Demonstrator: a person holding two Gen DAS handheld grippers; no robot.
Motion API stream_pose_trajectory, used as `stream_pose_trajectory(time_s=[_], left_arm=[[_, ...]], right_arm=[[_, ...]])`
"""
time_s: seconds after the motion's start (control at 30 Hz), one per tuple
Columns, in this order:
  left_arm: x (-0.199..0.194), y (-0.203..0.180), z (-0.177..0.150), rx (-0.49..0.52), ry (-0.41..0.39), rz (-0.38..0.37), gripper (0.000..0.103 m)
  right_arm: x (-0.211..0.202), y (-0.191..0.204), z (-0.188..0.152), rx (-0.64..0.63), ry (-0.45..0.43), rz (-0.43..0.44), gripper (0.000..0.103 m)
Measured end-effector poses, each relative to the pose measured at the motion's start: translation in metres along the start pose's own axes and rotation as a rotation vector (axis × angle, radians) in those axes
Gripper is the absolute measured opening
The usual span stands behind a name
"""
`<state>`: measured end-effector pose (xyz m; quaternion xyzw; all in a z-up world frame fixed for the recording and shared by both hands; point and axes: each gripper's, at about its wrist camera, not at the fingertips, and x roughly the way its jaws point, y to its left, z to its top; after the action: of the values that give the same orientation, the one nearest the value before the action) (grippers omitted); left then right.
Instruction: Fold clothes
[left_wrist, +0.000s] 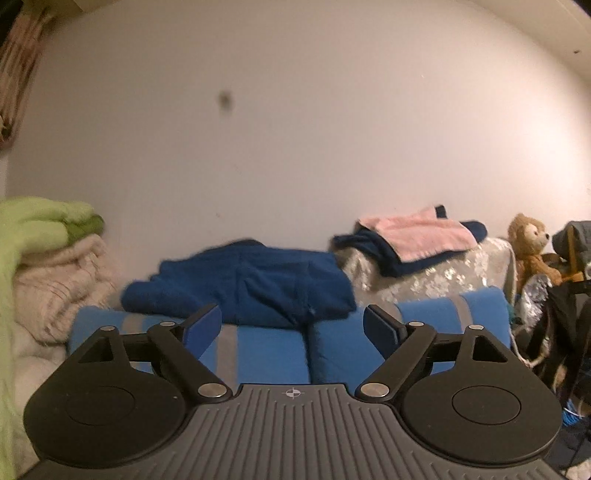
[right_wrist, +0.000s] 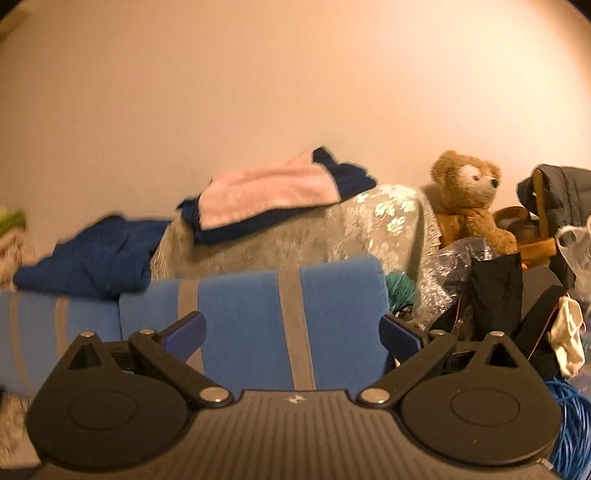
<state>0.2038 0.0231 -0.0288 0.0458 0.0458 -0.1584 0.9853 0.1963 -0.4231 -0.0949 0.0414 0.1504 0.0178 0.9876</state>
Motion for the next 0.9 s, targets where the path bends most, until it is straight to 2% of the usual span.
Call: stream_pose_trajectory(time_s=[0.07,0.2,0.3,0.57,0.73,0.9], left_arm=[[0.011,-0.007,-0.021,-0.008,0.03,-0.035,0.085],[0.039,-0.021,-0.066,-0.026,0.139,-0.078,0.085],[0.054,-0.027,-0.099,-0.057,0.206,-0.088,0.085],[0.074,-0.036,-0.166,-0.075,0.31,-0.073,0.085],[0.086,-0.041,-0.197,-0.069,0.375,-0.09,0.085],[0.095,-0.04,-0.21,-0.066,0.427,-0.124,0.085]], right_arm=[[0.009,0.008,-0.015,-0.049,0.03,0.012,0.103],[0.032,0.022,-0.054,-0.103,0.095,0.037,0.103],[0.049,0.031,-0.082,-0.122,0.137,0.058,0.103],[0.083,0.059,-0.142,-0.201,0.228,0.132,0.103],[0.1,0.079,-0.172,-0.217,0.278,0.184,0.103],[0.113,0.094,-0.193,-0.264,0.296,0.225,0.102]])
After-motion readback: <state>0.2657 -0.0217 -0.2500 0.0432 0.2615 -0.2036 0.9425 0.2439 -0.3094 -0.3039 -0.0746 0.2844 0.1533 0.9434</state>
